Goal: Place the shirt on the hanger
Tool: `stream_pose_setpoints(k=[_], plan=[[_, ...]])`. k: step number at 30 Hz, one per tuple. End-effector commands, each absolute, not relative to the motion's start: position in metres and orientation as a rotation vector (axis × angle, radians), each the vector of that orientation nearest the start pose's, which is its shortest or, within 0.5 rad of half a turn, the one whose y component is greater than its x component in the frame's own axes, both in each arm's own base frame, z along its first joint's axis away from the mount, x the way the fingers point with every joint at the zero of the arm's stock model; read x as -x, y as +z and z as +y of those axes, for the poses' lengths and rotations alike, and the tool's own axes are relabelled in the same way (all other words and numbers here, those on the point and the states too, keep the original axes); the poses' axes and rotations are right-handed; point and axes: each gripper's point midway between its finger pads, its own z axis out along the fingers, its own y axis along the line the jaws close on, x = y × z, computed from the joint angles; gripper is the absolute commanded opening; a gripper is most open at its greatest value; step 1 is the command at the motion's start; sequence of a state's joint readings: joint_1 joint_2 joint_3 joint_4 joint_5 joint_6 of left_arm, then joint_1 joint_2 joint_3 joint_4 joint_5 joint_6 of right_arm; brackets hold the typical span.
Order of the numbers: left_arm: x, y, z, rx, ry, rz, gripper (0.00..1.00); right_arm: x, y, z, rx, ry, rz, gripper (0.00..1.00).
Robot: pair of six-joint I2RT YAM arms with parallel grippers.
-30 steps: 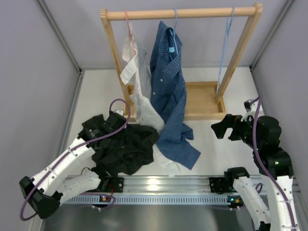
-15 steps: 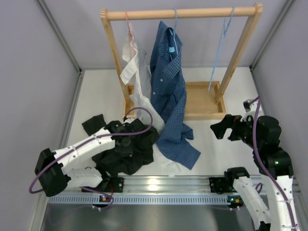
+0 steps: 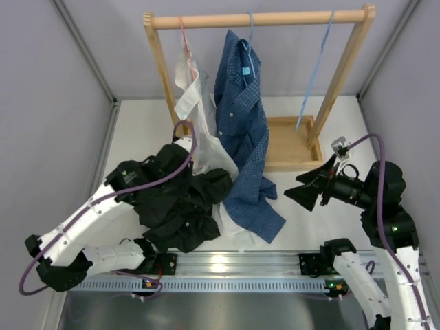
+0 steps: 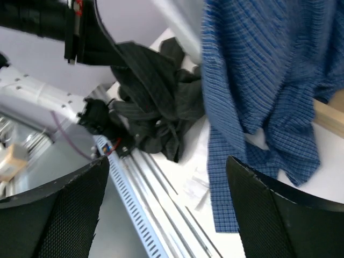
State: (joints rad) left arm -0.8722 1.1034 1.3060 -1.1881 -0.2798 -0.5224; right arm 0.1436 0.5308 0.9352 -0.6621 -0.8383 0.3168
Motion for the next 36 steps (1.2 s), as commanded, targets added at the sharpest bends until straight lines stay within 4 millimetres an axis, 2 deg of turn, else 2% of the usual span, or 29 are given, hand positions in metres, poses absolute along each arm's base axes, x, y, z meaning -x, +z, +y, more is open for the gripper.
stream_pose_setpoints(k=[1,2,3,4,5,6,7,8,9,10,11,12,13,14,16,17,19,20,22,23,25,26,28,29,30,33,34,35,36], plan=[[-0.155,0.288,-0.177,-0.481,-0.475,2.348,0.0,-0.13,0.361,0.183,0.647,1.19,1.653,0.84],[-0.155,0.297,-0.177,-0.481,-0.491,2.325,0.0,-0.121,0.369,0.193,0.702,1.23,1.653,0.82],[-0.156,0.31,-0.177,-0.468,-0.513,2.291,0.0,-0.138,0.366,0.2,0.67,1.193,1.7,0.81],[-0.16,0.316,-0.176,-0.451,-0.503,2.273,0.0,-0.141,0.368,0.208,0.667,1.168,1.708,0.8],[-0.162,0.323,-0.175,-0.421,-0.506,2.258,0.0,-0.118,0.373,0.234,0.797,1.218,1.679,0.8],[-0.164,0.327,-0.175,-0.403,-0.502,2.248,0.0,-0.129,0.374,0.241,0.742,1.122,1.69,0.81],[-0.167,0.338,-0.175,-0.38,-0.511,2.224,0.0,-0.125,0.375,0.252,0.759,1.101,1.681,0.81],[-0.17,0.343,-0.174,-0.357,-0.507,2.211,0.0,-0.097,0.377,0.273,0.859,1.144,1.648,0.81],[-0.171,0.348,-0.175,-0.341,-0.516,2.204,0.0,-0.108,0.371,0.286,0.82,1.069,1.667,0.78],[-0.171,0.358,-0.175,-0.326,-0.537,2.18,0.0,-0.106,0.367,0.296,0.83,1.057,1.671,0.76],[-0.17,0.364,-0.176,-0.321,-0.554,2.17,0.0,-0.101,0.35,0.314,0.864,1.037,1.699,0.74],[-0.169,0.373,-0.176,-0.315,-0.576,2.146,0.0,-0.107,0.349,0.323,0.817,1.005,1.685,0.72],[-0.168,0.377,-0.176,-0.316,-0.587,2.14,0.0,-0.116,0.341,0.328,0.785,0.969,1.698,0.71],[-0.167,0.38,-0.177,-0.316,-0.602,2.133,0.0,-0.117,0.324,0.334,0.784,0.943,1.723,0.7],[-0.162,0.385,-0.178,-0.329,-0.64,2.122,0.0,-0.129,0.316,0.347,0.707,0.906,1.726,0.7],[-0.159,0.387,-0.18,-0.336,-0.656,2.121,0.0,-0.136,0.304,0.352,0.68,0.869,1.745,0.71],[-0.157,0.387,-0.18,-0.342,-0.669,2.121,0.0,-0.145,0.307,0.359,0.635,0.851,1.721,0.72],[-0.157,0.385,-0.18,-0.344,-0.67,2.126,0.0,-0.152,0.3,0.363,0.633,0.799,1.727,0.72],[-0.155,0.385,-0.179,-0.342,-0.675,2.126,0.0,-0.159,0.3,0.37,0.632,0.763,1.727,0.71],[-0.155,0.384,-0.179,-0.342,-0.677,2.128,0.0,-0.162,0.291,0.377,0.653,0.734,1.74,0.7],[-0.153,0.384,-0.178,-0.342,-0.68,2.126,0.0,-0.168,0.29,0.383,0.632,0.711,1.739,0.62],[-0.153,0.385,-0.178,-0.34,-0.683,2.123,0.0,-0.173,0.281,0.386,0.624,0.674,1.749,0.54],[-0.153,0.388,-0.173,-0.328,-0.677,2.106,0.0,-0.181,0.275,0.386,0.591,0.63,1.752,0.19],[-0.153,0.39,-0.172,-0.325,-0.673,2.098,0.0,-0.182,0.275,0.385,0.591,0.623,1.751,0.19],[-0.152,0.398,-0.169,-0.319,-0.681,2.071,0.0,-0.182,0.278,0.384,0.586,0.618,1.749,0.03],[-0.153,0.42,-0.158,-0.328,-0.663,1.986,0.0,-0.177,0.314,0.373,0.588,0.637,1.702,0.0],[-0.15,0.441,-0.153,-0.334,-0.68,1.919,0.0,-0.172,0.348,0.373,0.59,0.687,1.652,0.0],[-0.148,0.455,-0.153,-0.389,-0.689,1.858,0.0,-0.166,0.368,0.371,0.643,0.709,1.618,0.0],[-0.144,0.468,-0.153,-0.407,-0.715,1.811,0.0,-0.161,0.373,0.364,0.701,0.677,1.643,0.0]])
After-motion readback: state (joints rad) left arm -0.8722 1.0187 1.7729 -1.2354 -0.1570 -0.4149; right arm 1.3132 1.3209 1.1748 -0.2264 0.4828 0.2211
